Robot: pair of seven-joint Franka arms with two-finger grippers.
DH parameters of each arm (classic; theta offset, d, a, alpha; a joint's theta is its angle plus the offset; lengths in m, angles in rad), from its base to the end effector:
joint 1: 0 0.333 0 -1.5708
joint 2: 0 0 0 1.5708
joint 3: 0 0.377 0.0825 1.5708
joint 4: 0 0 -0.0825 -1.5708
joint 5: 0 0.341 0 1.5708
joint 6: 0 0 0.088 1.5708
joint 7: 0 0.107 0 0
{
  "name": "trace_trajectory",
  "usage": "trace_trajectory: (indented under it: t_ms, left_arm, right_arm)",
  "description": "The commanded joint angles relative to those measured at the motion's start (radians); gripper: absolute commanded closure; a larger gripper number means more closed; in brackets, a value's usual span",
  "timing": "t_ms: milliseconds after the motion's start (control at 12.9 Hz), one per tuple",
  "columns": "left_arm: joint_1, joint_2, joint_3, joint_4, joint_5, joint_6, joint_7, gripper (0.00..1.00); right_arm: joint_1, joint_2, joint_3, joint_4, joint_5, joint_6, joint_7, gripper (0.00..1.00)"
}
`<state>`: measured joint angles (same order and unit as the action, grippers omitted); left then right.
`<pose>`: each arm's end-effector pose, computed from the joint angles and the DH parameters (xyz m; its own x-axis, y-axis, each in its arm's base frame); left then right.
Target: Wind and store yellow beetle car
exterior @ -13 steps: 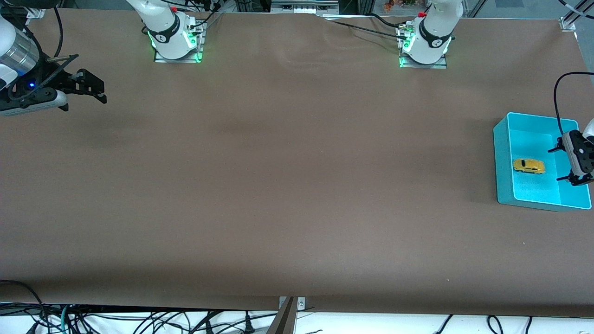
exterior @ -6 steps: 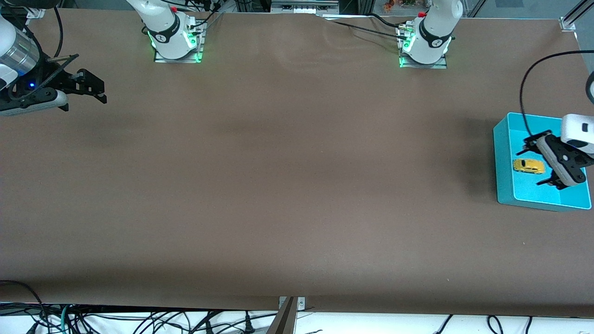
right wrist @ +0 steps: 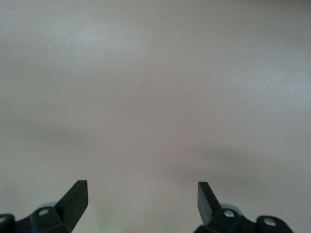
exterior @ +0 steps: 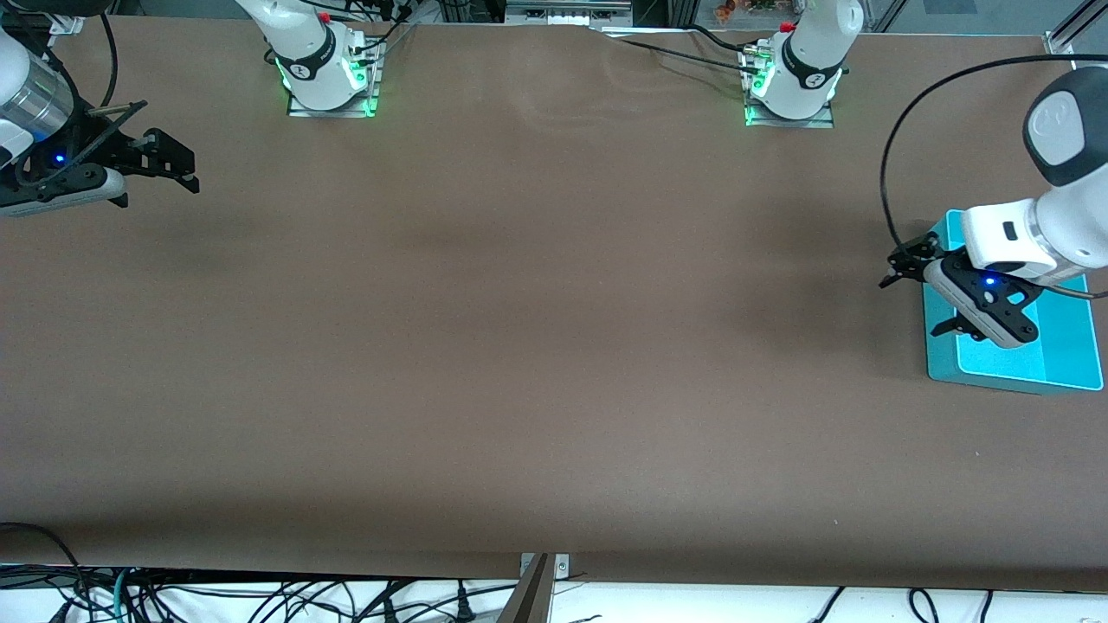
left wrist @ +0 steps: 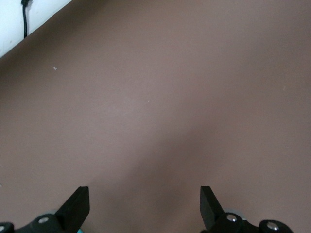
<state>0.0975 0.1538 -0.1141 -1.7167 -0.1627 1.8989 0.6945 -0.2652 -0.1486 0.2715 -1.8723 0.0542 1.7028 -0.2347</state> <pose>0.5803 -0.0166 0.5683 0.7885 -0.6014 0.1288 -0.6143 -0.7804 0.1165 0.4627 0.0188 0.6361 0.9734 0.2279 -0.0222 0.2275 -0.9736 -0.0195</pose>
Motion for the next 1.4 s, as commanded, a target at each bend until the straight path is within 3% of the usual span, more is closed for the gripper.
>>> trace_trajectory:
  t_ms: [0,155,543,1085,1318]
  left_arm:
    - [-0.03,-0.005,0.004,0.081,-0.008,-0.117,-0.273,0.0]
    - [-0.047,-0.005,0.004,0.136,0.002,-0.213,-0.383,0.0]
    - [-0.1,-0.007,0.004,0.281,0.215,-0.325,-0.428,0.0]
    - [-0.091,-0.048,0.017,0.29,0.193,-0.481,-0.601,0.0]
    - [-0.088,-0.062,0.073,0.287,0.12,-0.501,-0.599,0.0]
  right_arm:
    - [0.003,0.009,-0.003,0.019,-0.001,-0.008,-0.011,0.0]
    - [0.003,0.009,-0.003,0.019,-0.001,-0.008,-0.011,0.0]
    - [0.003,0.009,-0.003,0.019,-0.001,-0.008,-0.011,0.0]
    - [0.003,0.009,-0.003,0.019,-0.001,-0.008,-0.011,0.0]
    - [0.003,0.009,-0.003,0.019,-0.001,-0.008,-0.011,0.0]
